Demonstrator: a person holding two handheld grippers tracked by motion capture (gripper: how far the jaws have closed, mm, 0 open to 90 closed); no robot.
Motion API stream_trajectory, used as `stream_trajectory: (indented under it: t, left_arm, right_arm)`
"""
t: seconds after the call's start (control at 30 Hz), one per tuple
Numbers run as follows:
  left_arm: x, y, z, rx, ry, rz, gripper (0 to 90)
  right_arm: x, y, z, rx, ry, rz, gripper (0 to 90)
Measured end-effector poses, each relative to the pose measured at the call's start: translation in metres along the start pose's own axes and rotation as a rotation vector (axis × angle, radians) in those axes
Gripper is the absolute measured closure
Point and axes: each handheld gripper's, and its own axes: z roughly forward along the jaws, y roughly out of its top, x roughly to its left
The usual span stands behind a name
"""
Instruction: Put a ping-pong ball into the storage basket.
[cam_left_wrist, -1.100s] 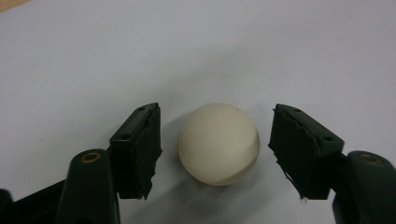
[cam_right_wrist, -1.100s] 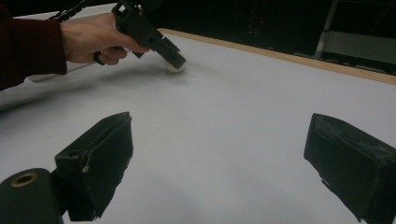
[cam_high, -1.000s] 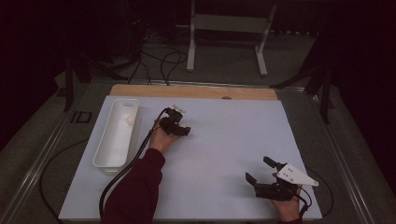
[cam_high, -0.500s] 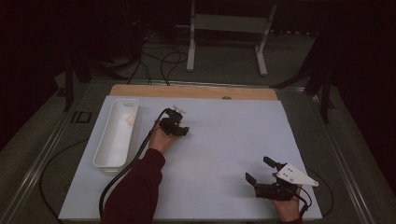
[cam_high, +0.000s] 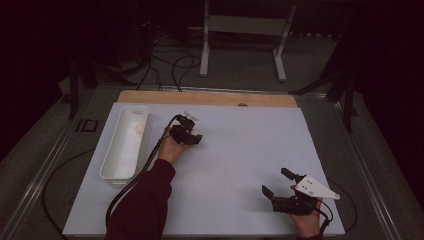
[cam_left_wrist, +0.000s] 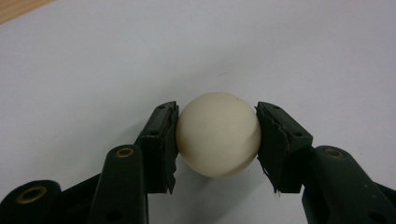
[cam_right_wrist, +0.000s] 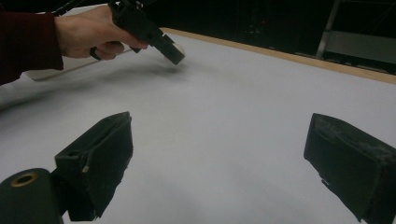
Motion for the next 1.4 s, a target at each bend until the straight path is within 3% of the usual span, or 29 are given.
stream_trajectory:
  t: [0.8, 1.4]
  left_arm:
    - [-0.007, 0.007, -0.026, -0.024, -0.023, 0.052, 50.9]
    - [-0.014, 0.012, -0.052, -0.043, -0.047, 0.13, 50.9]
  right_arm:
    - [0.001, 0.0, 0.001, 0.002, 0.002, 0.0, 7.9]
    - [0.001, 0.0, 0.0, 0.0, 0.002, -0.002, 7.9]
